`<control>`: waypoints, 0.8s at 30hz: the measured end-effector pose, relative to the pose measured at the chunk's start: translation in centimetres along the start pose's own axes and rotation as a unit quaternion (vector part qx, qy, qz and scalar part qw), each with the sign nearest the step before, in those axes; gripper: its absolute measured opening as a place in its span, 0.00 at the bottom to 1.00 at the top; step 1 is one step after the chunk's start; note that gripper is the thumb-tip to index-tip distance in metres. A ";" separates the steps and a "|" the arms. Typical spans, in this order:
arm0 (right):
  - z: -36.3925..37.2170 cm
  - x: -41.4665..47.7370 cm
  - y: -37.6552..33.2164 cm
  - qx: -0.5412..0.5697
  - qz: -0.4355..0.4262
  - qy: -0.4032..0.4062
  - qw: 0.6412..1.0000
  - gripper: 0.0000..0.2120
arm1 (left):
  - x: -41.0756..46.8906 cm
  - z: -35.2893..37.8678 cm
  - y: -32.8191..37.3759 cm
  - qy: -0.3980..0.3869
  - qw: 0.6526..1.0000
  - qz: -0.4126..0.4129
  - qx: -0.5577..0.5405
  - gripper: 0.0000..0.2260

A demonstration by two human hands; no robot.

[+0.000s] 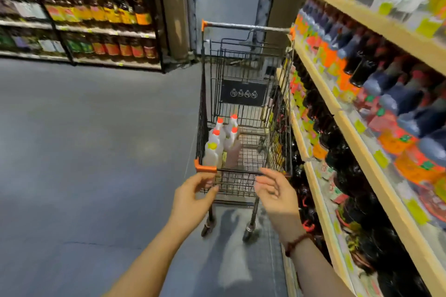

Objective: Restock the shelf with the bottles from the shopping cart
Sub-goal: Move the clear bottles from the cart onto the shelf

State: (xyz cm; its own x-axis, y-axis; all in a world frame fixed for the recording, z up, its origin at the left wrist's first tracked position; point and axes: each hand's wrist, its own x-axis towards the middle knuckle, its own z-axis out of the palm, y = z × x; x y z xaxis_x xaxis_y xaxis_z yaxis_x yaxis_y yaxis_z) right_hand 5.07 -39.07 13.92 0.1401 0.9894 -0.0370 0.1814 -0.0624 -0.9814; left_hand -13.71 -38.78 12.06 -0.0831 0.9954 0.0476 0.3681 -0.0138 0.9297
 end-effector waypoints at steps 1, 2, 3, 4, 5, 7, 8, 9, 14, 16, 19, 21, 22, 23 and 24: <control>0.3 1.3 0.3 0.003 0.004 -0.011 1.000 0.15 | 1.0 0.2 -0.3 0.006 1.000 -0.009 0.000 0.12; 0.7 2.6 0.6 0.003 0.012 -0.021 1.000 0.15 | 2.0 0.4 -0.6 0.012 1.000 -0.018 0.005 0.13; 1.1 3.8 1.0 0.001 0.023 -0.030 0.999 0.16 | 3.1 0.6 -1.0 0.017 1.000 -0.024 0.006 0.14; 1.6 5.0 1.4 0.003 0.029 -0.038 0.999 0.16 | 4.2 0.8 -1.3 0.020 0.999 -0.031 0.004 0.15; 2.1 6.3 2.0 0.002 0.028 -0.041 0.999 0.16 | 5.3 1.2 -1.8 0.022 0.999 -0.038 -0.002 0.16; 2.9 8.8 3.3 -0.008 0.037 -0.036 0.999 0.15 | 7.8 1.9 -2.7 0.021 0.998 -0.059 -0.020 0.15; 3.2 10.1 3.9 -0.015 0.046 -0.033 0.998 0.15 | 9.2 2.3 -3.3 0.019 0.997 -0.072 -0.031 0.14; 3.5 11.4 4.4 -0.019 0.056 -0.031 0.998 0.15 | 10.7 2.8 -4.0 0.016 0.995 -0.085 -0.040 0.12; 5.2 18.0 6.3 -0.047 0.080 -0.029 0.995 0.19 | 18.1 4.8 -5.7 -0.015 0.988 -0.137 -0.069 0.12; 5.8 20.1 7.2 -0.052 0.102 -0.024 0.993 0.18 | 20.5 5.6 -6.4 -0.023 0.989 -0.141 -0.046 0.10; 6.6 22.8 8.3 -0.056 0.130 -0.036 0.989 0.15 | 23.3 6.7 -7.2 -0.045 0.987 -0.152 -0.025 0.10; 7.1 24.3 9.0 -0.045 0.146 -0.040 0.988 0.14 | 24.7 7.6 -7.9 -0.069 0.982 -0.173 -0.029 0.10; 7.3 25.0 9.4 -0.028 0.157 -0.035 0.987 0.14 | 25.3 8.1 -8.2 -0.075 0.981 -0.177 -0.026 0.10; 7.4 25.5 9.9 -0.024 0.167 -0.028 0.985 0.13 | 25.9 8.7 -8.6 -0.078 0.981 -0.178 -0.019 0.10; 7.5 26.0 10.6 -0.022 0.177 -0.021 0.984 0.13 | 26.4 9.3 -9.0 -0.080 0.981 -0.178 -0.015 0.10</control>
State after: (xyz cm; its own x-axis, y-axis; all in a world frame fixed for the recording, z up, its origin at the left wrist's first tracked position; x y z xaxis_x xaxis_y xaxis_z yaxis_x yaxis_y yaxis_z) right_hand 3.38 -12.99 1.11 0.1622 0.9091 -0.3837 0.1710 -0.4089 -0.8964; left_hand -10.60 -11.47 1.51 -0.0537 0.9394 -0.3385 0.3153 0.3376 0.8869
